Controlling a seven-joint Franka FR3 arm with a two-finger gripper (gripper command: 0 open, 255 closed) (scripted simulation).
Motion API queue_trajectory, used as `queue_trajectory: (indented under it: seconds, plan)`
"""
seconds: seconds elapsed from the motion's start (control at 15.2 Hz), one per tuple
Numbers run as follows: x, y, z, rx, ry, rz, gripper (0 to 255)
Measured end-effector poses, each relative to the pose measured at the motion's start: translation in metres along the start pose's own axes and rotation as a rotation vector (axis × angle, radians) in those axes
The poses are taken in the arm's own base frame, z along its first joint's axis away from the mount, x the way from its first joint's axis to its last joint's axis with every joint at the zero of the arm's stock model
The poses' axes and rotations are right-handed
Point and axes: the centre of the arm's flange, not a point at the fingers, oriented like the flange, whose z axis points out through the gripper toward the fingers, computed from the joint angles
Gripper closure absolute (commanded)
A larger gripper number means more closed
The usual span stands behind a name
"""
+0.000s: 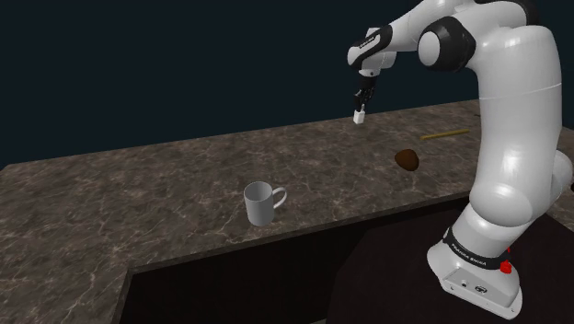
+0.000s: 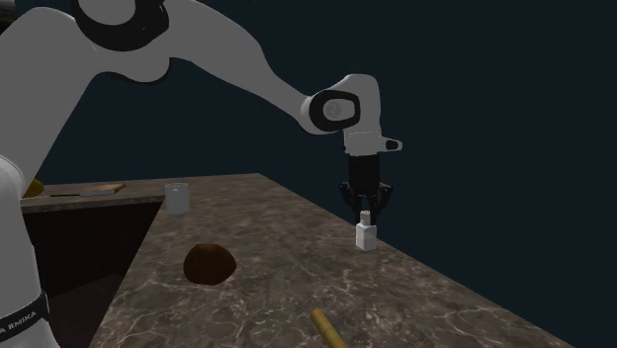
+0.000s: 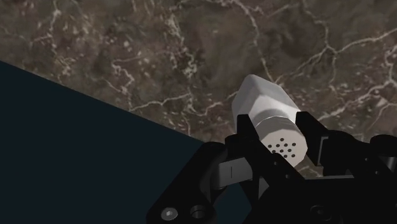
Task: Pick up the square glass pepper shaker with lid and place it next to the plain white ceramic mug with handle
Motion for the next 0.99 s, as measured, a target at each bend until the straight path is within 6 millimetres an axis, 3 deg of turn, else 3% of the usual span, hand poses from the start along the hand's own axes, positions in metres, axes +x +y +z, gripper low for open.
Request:
queue_trajectory:
  seconds: [0.26, 0.99]
  plan:
    - [0.0, 0.001, -0.006, 0.0, 0.0, 0.0, 255]
    - [0.004, 0.003, -0.062, 0.0, 0.0, 0.0, 255]
